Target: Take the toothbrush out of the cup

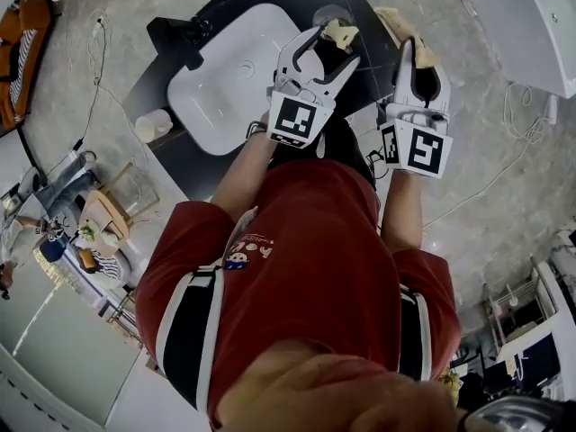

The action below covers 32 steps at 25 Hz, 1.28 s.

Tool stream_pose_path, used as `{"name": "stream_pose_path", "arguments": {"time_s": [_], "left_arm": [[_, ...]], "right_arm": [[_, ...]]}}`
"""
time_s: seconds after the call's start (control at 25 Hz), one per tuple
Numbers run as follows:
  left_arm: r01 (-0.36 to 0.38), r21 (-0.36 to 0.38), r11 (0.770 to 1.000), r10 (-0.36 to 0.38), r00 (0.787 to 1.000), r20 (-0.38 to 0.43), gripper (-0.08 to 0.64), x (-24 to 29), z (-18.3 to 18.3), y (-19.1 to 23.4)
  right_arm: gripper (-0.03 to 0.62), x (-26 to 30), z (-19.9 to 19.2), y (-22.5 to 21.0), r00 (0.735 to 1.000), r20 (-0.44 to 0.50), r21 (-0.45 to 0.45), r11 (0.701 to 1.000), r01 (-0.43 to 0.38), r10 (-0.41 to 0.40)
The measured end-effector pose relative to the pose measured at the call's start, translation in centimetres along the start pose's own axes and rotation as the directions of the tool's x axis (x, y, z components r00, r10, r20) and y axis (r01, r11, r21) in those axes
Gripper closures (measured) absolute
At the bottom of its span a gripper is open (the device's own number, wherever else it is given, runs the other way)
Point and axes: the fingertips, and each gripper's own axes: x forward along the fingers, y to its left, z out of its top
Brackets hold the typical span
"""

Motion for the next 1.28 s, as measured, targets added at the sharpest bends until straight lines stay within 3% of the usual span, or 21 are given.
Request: {"name": "stream_pose_path", "arguments": {"time_s": [0.44, 0.84, 1.28], "left_arm": [[-0.087, 0.030, 0.996, 0.089, 0.994, -0.064, 0.295, 2.7, -1.5, 0.8], [-0.169, 0.036, 0.985, 0.171, 0.985, -0.036, 0.491, 2.0, -1.1, 1.9], [-0.209, 0.009, 0.978, 0.208, 0.977, 0.044, 0.492, 0.3, 1.7, 3.0]], "right_arm": [[0.551, 0.7, -1.6, -2.2, 0.999, -0.033, 0.032, 0.999, -0.015, 0.017], [0.551, 1.3, -1.3, -1.9, 0.998, -0.025, 0.028, 0.998, -0.050, 0.051], [0.551, 1.1, 0.4, -0.5, 0.998, 0.017, -0.001, 0.998, -0.055, 0.055]]}}
